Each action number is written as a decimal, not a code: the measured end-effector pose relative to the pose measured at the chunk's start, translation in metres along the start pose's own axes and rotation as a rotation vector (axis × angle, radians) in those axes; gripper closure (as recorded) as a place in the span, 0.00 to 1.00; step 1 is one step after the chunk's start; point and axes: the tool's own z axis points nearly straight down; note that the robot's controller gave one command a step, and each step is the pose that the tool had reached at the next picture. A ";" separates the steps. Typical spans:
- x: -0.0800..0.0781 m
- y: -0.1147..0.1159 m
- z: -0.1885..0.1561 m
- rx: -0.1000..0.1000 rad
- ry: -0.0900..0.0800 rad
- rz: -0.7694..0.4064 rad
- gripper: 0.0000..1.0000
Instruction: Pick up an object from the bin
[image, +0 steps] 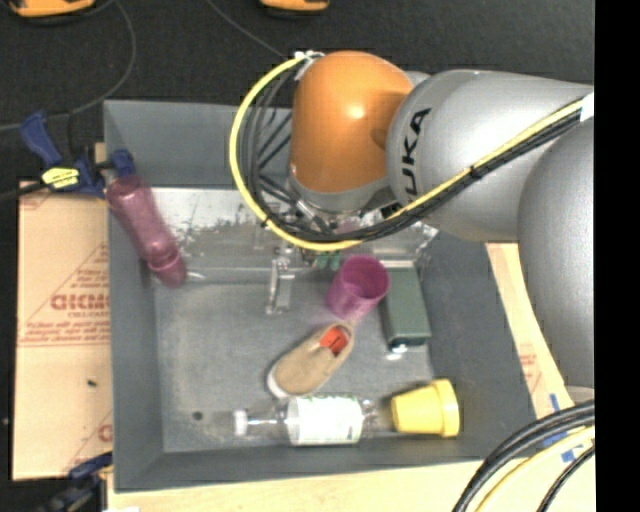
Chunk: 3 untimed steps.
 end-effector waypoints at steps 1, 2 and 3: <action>0.000 0.000 -0.003 0.000 -0.004 0.001 0.00; 0.012 0.006 -0.022 0.001 -0.006 -0.132 0.00; 0.022 -0.033 0.056 -0.002 -0.005 0.067 0.00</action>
Offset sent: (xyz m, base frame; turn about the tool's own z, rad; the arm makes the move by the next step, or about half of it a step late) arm -0.0154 0.0086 0.0243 -0.1584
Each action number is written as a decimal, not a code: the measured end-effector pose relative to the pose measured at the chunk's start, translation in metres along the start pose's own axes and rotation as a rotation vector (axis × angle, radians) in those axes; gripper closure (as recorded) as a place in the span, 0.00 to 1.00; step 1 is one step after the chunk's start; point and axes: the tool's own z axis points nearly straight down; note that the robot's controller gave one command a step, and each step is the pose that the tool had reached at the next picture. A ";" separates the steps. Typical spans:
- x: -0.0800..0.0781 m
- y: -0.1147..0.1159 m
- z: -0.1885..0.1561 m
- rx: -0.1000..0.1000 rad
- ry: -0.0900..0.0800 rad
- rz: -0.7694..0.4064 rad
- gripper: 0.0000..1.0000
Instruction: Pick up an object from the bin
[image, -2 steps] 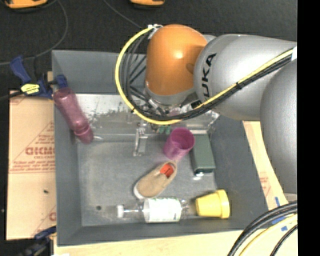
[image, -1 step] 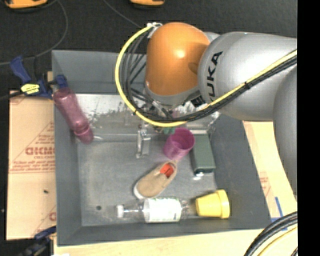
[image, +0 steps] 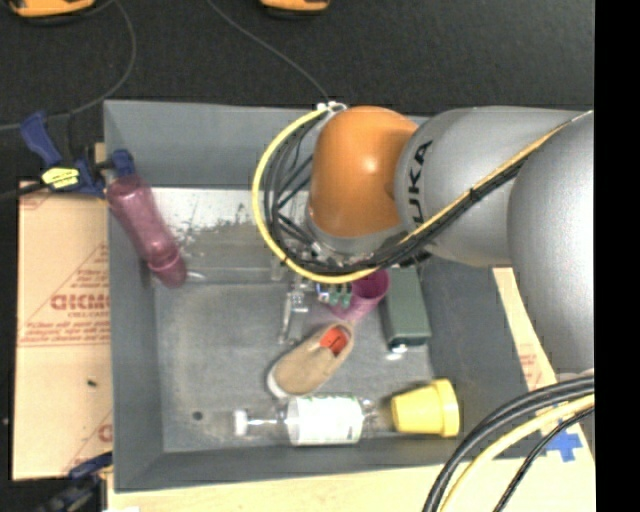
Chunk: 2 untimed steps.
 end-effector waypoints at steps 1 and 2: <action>-0.013 0.020 -0.020 0.002 -0.009 -0.129 0.00; 0.063 -0.063 0.025 0.001 -0.005 -0.177 0.00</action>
Offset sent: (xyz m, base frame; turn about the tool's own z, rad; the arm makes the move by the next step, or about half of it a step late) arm -0.0827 -0.0737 -0.0341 -0.1824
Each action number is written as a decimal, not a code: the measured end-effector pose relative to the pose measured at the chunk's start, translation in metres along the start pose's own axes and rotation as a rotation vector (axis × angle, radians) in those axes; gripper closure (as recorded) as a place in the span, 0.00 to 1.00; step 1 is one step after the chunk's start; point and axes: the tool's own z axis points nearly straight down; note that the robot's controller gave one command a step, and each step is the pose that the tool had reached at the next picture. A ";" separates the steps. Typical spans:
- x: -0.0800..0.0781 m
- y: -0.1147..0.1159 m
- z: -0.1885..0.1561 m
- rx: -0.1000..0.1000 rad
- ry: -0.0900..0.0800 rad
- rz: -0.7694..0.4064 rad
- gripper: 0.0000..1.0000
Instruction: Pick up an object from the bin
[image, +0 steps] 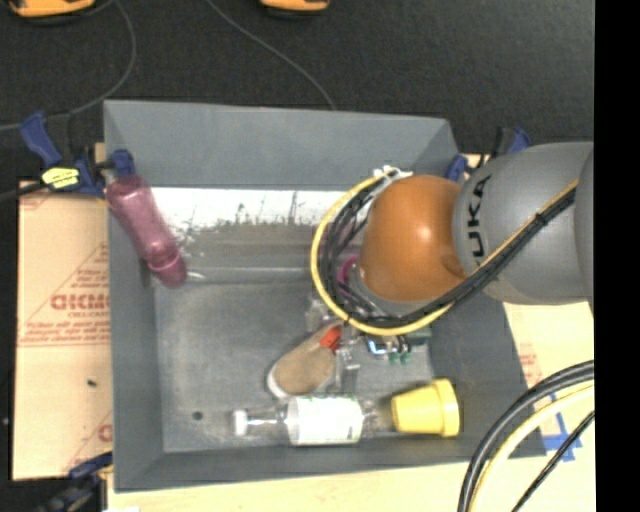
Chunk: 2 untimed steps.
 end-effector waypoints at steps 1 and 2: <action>-0.047 0.004 0.003 -0.001 -0.004 0.140 0.00; -0.039 0.002 0.041 0.001 -0.010 -0.057 0.00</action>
Offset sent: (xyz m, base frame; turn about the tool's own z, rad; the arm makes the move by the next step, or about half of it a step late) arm 0.0078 0.0017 -0.0658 -0.1820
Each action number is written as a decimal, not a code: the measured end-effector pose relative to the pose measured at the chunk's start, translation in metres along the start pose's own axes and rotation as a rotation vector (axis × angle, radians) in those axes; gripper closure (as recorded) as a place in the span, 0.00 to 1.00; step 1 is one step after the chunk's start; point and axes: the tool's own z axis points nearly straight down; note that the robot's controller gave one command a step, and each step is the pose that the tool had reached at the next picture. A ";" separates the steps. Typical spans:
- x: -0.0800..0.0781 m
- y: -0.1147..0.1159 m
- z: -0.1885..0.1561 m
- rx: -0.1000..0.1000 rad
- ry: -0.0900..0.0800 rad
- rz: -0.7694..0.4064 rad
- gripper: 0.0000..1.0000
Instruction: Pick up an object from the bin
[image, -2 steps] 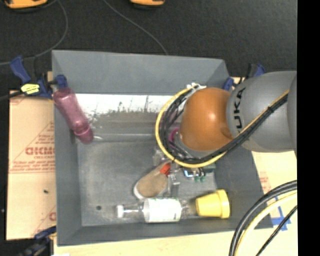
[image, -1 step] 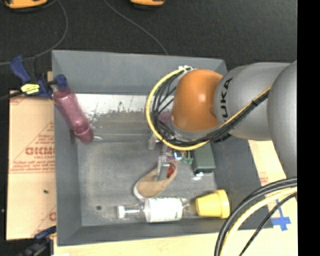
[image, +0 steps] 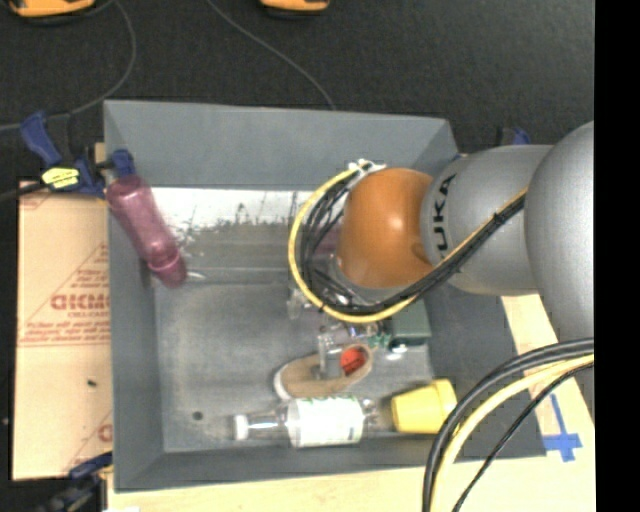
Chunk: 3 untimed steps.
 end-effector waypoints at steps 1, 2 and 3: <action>0.031 -0.004 0.012 0.003 -0.020 0.115 0.00; 0.033 -0.013 0.021 -0.001 -0.006 -0.119 1.00; 0.033 -0.013 0.021 -0.002 -0.006 -0.118 1.00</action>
Offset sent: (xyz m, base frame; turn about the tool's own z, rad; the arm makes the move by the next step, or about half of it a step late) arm -0.0320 -0.0186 -0.0246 -0.1218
